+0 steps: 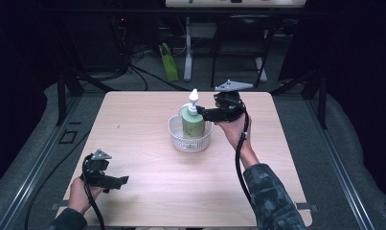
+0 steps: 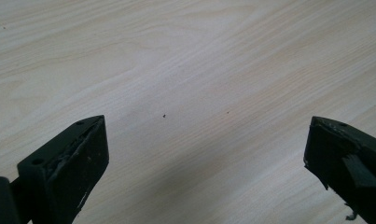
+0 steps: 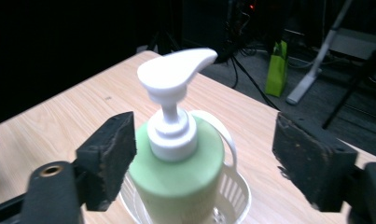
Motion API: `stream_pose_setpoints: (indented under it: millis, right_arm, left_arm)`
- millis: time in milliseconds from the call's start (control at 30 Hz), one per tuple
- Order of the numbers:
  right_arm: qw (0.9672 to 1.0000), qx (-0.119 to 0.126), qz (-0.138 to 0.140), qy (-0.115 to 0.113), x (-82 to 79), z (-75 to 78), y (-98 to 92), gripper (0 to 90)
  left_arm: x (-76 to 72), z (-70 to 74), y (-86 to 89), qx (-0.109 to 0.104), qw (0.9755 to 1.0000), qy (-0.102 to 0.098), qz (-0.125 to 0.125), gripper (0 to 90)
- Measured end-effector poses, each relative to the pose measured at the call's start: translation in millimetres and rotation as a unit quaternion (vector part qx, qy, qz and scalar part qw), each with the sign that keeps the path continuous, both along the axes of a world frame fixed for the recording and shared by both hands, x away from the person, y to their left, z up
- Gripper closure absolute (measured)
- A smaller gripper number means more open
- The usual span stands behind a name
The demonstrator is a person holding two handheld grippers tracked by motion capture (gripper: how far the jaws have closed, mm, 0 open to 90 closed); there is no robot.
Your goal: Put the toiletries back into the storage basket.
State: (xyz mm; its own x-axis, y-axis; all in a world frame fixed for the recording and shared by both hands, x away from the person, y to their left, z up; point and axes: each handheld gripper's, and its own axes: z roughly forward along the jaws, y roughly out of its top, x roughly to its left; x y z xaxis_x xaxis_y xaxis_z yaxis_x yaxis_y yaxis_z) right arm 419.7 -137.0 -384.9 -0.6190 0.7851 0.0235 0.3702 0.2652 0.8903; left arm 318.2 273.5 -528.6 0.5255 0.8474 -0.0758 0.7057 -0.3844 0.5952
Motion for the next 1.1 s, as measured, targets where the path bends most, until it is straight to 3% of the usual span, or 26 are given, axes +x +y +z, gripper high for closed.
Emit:
stream_pose_setpoints:
  millis: [600,1100]
  right_arm:
    - [0.9953,-0.079,-0.003,0.056,-47.7,0.2,-37.5,3.1]
    - [0.9897,-0.103,-0.021,0.097,-93.3,-24.7,-68.2,0.9]
  left_arm:
    - [0.2,-0.4,-0.6,0.004,1.0000,0.004,-0.004,0.0]
    - [-0.4,-1.5,-1.4,0.007,1.0000,0.004,0.000,0.0]
